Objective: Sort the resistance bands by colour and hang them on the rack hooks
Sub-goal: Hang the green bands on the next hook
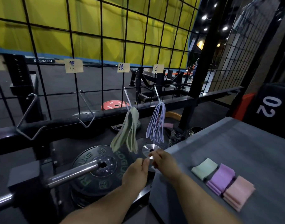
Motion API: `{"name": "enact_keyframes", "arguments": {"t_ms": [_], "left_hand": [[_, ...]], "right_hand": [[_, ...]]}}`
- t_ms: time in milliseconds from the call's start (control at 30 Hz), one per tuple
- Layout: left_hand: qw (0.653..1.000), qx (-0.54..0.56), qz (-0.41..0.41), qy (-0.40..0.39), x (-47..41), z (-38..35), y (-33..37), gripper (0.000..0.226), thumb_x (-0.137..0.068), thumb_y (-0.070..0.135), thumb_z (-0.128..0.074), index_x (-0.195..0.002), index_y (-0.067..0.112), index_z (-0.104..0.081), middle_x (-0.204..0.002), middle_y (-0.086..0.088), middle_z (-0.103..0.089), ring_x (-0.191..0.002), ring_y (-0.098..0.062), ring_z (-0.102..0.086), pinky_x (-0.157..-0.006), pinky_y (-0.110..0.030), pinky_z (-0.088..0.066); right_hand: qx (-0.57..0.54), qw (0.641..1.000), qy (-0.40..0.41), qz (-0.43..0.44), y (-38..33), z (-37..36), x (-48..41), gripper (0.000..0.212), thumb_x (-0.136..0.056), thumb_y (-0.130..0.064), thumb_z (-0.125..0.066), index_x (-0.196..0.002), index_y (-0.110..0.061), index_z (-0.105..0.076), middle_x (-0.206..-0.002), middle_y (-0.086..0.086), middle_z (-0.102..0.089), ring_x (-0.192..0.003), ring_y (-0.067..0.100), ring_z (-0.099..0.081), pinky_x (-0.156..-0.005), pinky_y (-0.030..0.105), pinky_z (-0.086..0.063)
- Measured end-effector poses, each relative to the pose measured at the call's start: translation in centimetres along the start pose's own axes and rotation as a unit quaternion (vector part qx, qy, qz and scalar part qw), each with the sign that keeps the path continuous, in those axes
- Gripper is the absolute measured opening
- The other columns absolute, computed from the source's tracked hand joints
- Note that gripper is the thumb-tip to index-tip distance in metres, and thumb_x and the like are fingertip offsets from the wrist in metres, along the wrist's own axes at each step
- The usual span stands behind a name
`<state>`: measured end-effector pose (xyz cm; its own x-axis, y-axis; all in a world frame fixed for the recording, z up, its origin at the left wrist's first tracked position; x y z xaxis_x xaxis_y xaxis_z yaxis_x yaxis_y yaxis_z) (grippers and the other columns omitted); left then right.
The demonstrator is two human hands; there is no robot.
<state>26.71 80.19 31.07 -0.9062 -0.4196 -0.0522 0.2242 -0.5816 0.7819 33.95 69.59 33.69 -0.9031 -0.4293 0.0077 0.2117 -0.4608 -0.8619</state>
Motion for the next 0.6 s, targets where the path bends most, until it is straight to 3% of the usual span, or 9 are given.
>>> {"name": "enact_keyframes", "arguments": {"t_ms": [100,167,233,333,433,600], "left_hand": [[0.998,-0.040,-0.009,-0.053,-0.8,-2.3,1.1,0.042,-0.101,0.048,-0.029,-0.102,0.015,-0.056,-0.103,-0.006,-0.064,-0.100,-0.026,-0.059,-0.077,-0.032,-0.041],[0.995,-0.048,-0.013,-0.082,-1.3,-4.3,1.6,0.046,-0.100,0.050,-0.030,-0.109,0.014,-0.056,-0.109,-0.009,-0.066,-0.107,-0.029,-0.059,-0.085,-0.033,-0.046],[0.991,-0.073,-0.021,-0.107,-1.7,-6.3,2.3,0.047,-0.100,0.049,-0.032,-0.119,0.013,-0.055,-0.118,-0.012,-0.064,-0.114,-0.032,-0.056,-0.093,-0.036,-0.045],[0.984,-0.110,-0.032,-0.136,-2.3,-8.9,3.9,0.047,-0.101,0.047,-0.032,-0.114,0.009,-0.055,-0.126,-0.016,-0.058,-0.122,-0.033,-0.050,-0.095,-0.036,-0.041],[0.980,-0.116,-0.028,-0.161,-2.4,-11.1,5.2,0.047,-0.100,0.050,-0.032,-0.113,0.010,-0.053,-0.124,-0.016,-0.058,-0.118,-0.035,-0.052,-0.094,-0.038,-0.041],[0.973,-0.124,-0.037,-0.190,-2.4,-13.5,6.4,0.045,-0.100,0.050,-0.030,-0.108,0.010,-0.051,-0.119,-0.017,-0.060,-0.112,-0.035,-0.055,-0.092,-0.040,-0.042]], "right_hand": [[0.044,0.997,0.049,-0.040,2.0,2.6,0.3,0.022,-0.099,-0.025,-0.049,-0.081,-0.020,-0.061,-0.067,-0.005,-0.059,-0.062,0.011,-0.055,-0.055,0.014,-0.043],[0.108,0.990,0.072,-0.051,3.8,4.7,0.3,0.024,-0.096,-0.030,-0.050,-0.079,-0.018,-0.061,-0.072,0.000,-0.062,-0.074,0.020,-0.058,-0.069,0.028,-0.046],[0.177,0.977,0.098,-0.072,5.6,7.1,0.6,0.023,-0.094,-0.036,-0.050,-0.082,-0.019,-0.061,-0.084,0.000,-0.067,-0.085,0.023,-0.060,-0.073,0.031,-0.045],[0.266,0.952,0.130,-0.084,7.7,10.7,1.1,0.019,-0.094,-0.033,-0.051,-0.090,-0.022,-0.066,-0.099,0.003,-0.071,-0.096,0.025,-0.062,-0.081,0.032,-0.047],[0.334,0.921,0.157,-0.120,9.3,13.6,1.7,0.019,-0.090,-0.033,-0.055,-0.093,-0.022,-0.070,-0.101,0.002,-0.069,-0.100,0.024,-0.061,-0.082,0.032,-0.048],[0.396,0.891,0.136,-0.174,12.0,14.6,1.7,0.023,-0.085,-0.044,-0.049,-0.092,-0.033,-0.068,-0.100,-0.007,-0.067,-0.099,0.020,-0.056,-0.079,0.034,-0.036]]}}
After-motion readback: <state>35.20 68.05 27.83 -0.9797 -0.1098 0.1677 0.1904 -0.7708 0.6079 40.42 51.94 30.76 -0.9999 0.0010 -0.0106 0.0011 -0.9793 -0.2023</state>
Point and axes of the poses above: each hand's wrist, its own x-axis away from the middle knuckle, its own z-axis out of the back of the hand, y = z × x, the point moved 8 cm from there along -x, towards the middle knuckle
